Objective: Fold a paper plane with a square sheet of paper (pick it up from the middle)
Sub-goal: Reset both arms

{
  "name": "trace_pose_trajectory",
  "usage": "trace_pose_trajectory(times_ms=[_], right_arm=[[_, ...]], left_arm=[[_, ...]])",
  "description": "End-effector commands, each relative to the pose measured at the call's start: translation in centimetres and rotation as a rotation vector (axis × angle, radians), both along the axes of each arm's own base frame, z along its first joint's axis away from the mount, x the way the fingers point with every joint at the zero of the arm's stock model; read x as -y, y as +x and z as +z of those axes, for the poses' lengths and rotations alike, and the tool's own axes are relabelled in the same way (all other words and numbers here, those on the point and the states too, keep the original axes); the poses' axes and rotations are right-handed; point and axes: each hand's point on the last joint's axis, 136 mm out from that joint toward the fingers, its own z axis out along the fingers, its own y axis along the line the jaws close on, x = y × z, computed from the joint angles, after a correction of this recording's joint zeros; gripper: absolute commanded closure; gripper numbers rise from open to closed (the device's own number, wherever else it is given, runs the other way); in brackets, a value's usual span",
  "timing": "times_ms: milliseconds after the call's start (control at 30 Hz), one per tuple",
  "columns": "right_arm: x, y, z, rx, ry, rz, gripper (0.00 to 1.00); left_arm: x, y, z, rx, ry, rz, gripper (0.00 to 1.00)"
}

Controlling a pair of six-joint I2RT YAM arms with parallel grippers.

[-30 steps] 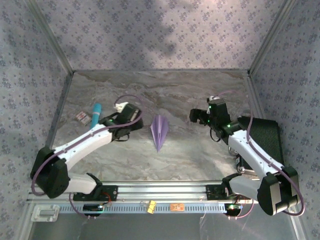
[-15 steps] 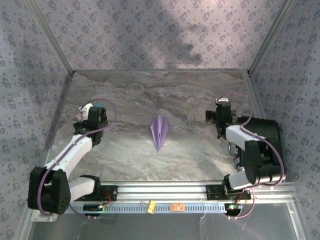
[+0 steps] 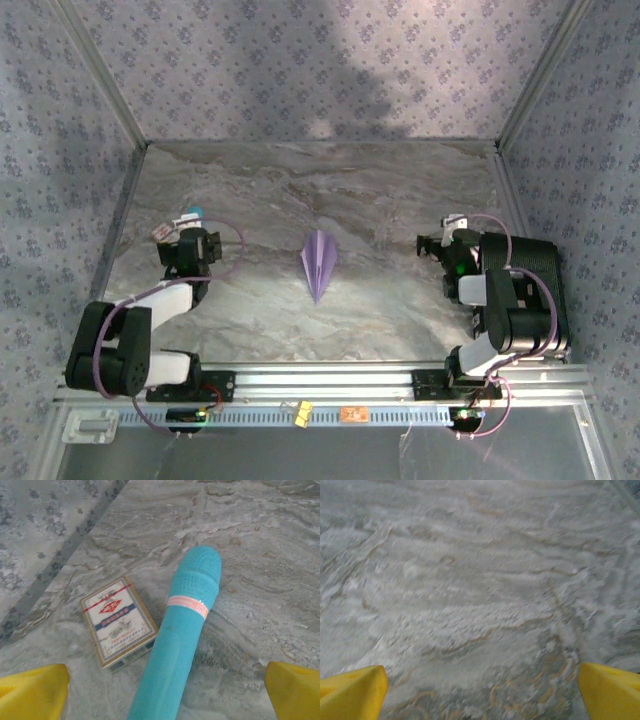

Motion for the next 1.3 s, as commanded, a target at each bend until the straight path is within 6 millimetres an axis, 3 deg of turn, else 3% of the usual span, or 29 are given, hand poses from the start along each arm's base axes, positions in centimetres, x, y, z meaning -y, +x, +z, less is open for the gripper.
trace_pose_trajectory(times_ms=[0,167,233,1267], right_arm=[[1.5,0.8,2.1,0.085,-0.021,-0.113,0.01],[1.5,0.8,2.1,0.085,-0.017,-0.111,0.01],[1.5,0.8,2.1,0.085,-0.017,-0.110,0.01],[1.4,0.8,2.1,0.085,-0.017,-0.109,0.01]], left_arm=[[0.7,2.4,2.2,0.137,-0.059,-0.102,0.00],[0.0,3.5,-0.1,0.210,-0.084,-0.123,0.00],[-0.6,3.4,-0.6,0.140,-0.121,-0.092,0.00],[-0.7,3.7,-0.5,0.150,-0.108,-0.085,0.00]])
